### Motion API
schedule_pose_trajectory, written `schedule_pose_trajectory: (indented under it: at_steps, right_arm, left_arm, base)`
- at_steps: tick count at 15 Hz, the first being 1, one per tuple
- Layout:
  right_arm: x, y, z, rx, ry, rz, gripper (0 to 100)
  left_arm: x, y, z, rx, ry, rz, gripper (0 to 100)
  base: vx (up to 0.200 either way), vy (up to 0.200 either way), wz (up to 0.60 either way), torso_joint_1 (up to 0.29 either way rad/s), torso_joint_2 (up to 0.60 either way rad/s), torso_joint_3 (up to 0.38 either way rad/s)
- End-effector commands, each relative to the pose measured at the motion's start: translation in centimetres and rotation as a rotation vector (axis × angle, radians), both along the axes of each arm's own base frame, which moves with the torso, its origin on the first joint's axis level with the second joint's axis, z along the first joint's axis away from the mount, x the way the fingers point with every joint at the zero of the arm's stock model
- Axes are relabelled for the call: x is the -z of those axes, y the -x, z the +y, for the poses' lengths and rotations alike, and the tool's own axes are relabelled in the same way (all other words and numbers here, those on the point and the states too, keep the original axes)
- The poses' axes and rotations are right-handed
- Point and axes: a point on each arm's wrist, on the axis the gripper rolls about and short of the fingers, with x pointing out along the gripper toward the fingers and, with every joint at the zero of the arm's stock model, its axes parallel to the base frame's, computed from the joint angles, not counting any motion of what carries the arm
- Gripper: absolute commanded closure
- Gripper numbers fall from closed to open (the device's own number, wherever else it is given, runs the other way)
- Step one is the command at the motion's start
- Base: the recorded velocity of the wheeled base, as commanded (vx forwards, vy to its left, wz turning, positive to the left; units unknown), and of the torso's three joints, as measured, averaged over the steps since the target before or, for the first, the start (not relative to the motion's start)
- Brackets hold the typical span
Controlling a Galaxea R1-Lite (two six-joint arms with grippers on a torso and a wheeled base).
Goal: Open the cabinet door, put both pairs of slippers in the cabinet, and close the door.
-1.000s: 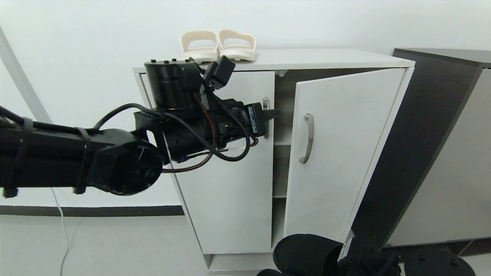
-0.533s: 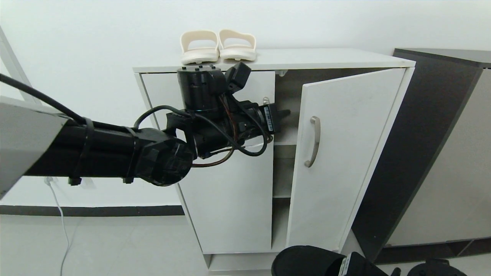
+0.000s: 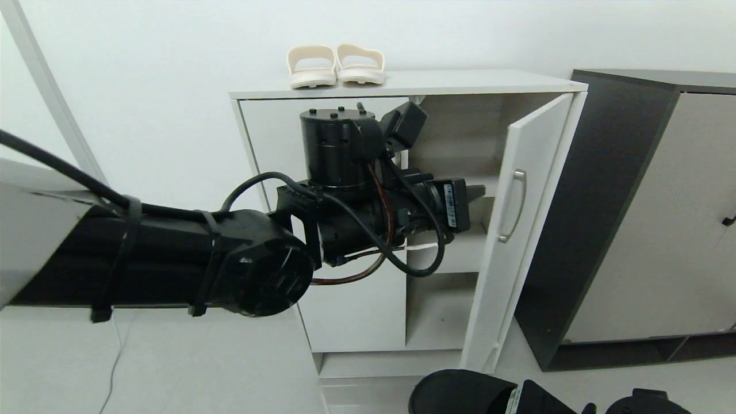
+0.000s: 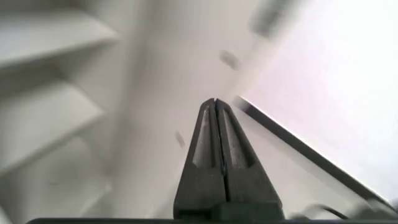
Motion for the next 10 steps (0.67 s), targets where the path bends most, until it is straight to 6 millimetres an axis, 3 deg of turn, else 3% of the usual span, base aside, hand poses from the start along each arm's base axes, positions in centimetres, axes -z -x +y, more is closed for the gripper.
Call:
schedule_pose_trajectory:
  at_steps: [1,6,8,10]
  right_arm:
    - [0.1,0.0,0.1,-0.003,0.004,0.003,100]
    - [0.2,-0.1,0.2,0.004,0.004,0.004,100]
    - [0.3,-0.6,0.3,0.030,0.004,0.000,100]
    - [-0.6,-3.4,0.9,0.183,-0.048,-0.055,100]
  left_arm:
    - [-1.5,2.0,0.4,0.034,0.025,-0.024,100]
    - [-1.5,1.5,2.2,-0.019,0.053,-0.050,100]
    - [-1.6,1.6,4.0,-0.056,0.049,-0.047,100]
    - [-1.9,2.6,8.0,-0.130,0.044,-0.048,100]
  base:
    - [0.000,0.000,0.00,0.000,0.00,0.000]
    - [0.000,0.000,0.00,0.000,0.00,0.000]
    - [0.000,0.000,0.00,0.000,0.00,0.000]
    - [0.000,0.000,0.00,0.000,0.00,0.000]
